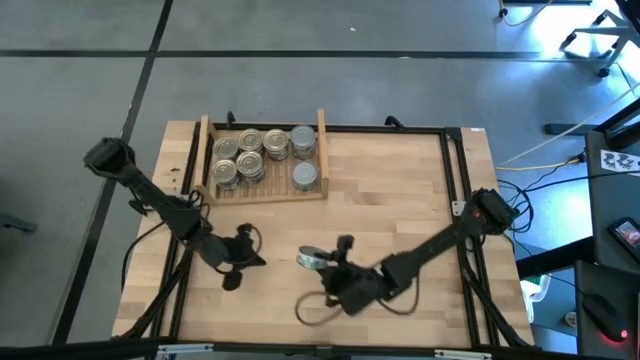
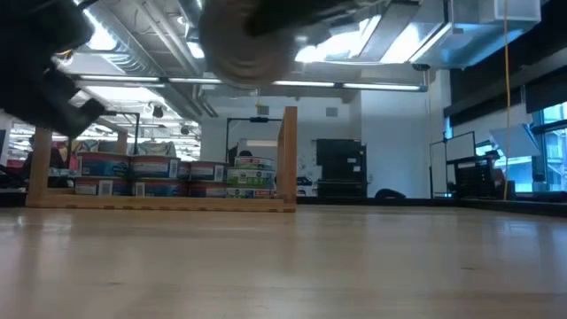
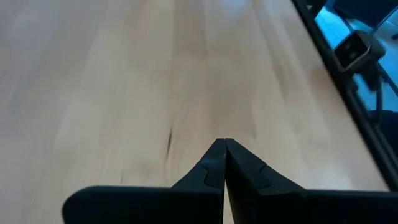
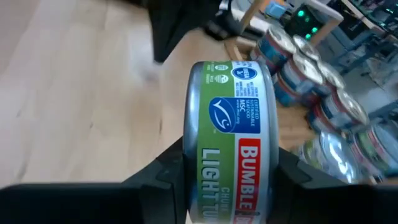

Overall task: Stack canned seafood by type on shelf
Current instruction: Stack the green tuna can on top of the other green tuna can, then return to Home Position

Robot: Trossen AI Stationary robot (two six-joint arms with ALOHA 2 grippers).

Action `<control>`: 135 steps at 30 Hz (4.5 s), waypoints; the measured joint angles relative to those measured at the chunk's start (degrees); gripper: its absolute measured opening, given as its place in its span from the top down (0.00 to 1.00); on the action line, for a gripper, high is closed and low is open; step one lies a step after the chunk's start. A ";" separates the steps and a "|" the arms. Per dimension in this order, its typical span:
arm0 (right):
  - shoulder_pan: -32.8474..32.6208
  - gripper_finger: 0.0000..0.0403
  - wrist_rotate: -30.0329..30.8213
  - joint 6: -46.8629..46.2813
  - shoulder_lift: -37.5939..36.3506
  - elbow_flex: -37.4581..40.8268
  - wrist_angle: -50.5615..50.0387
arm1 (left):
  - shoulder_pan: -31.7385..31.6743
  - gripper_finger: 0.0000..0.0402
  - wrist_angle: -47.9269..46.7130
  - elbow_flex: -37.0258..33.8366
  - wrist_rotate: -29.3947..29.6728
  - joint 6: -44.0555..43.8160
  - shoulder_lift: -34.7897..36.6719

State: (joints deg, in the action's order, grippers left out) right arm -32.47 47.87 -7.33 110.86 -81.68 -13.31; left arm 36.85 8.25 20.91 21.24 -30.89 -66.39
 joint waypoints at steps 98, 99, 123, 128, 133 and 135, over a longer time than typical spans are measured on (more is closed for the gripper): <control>34.01 0.31 -6.07 5.93 23.99 -35.55 -32.86 | 8.12 1.00 1.37 -13.19 6.52 -1.16 7.00; 34.00 0.32 -5.53 5.97 23.99 -35.55 -33.02 | 8.12 1.00 1.37 -13.19 6.51 -1.16 7.00; 24.43 0.57 -22.19 9.63 23.79 -50.76 -37.43 | 8.12 1.00 1.37 -13.19 6.51 -0.15 7.00; 20.71 0.80 -33.73 11.63 23.92 -50.98 -43.64 | 7.47 1.00 1.45 -13.19 6.51 4.28 7.00; 20.94 0.98 -44.21 7.83 23.59 -47.88 -44.23 | 6.08 1.00 1.92 -13.19 6.53 6.92 7.00; 21.17 0.98 -46.19 7.89 23.55 -46.64 -42.39 | 5.63 1.00 1.90 -13.19 6.53 7.30 7.00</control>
State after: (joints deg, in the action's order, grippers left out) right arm -11.30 1.68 0.56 134.41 -128.32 -55.70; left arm 42.48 10.15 7.73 27.77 -23.59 -59.40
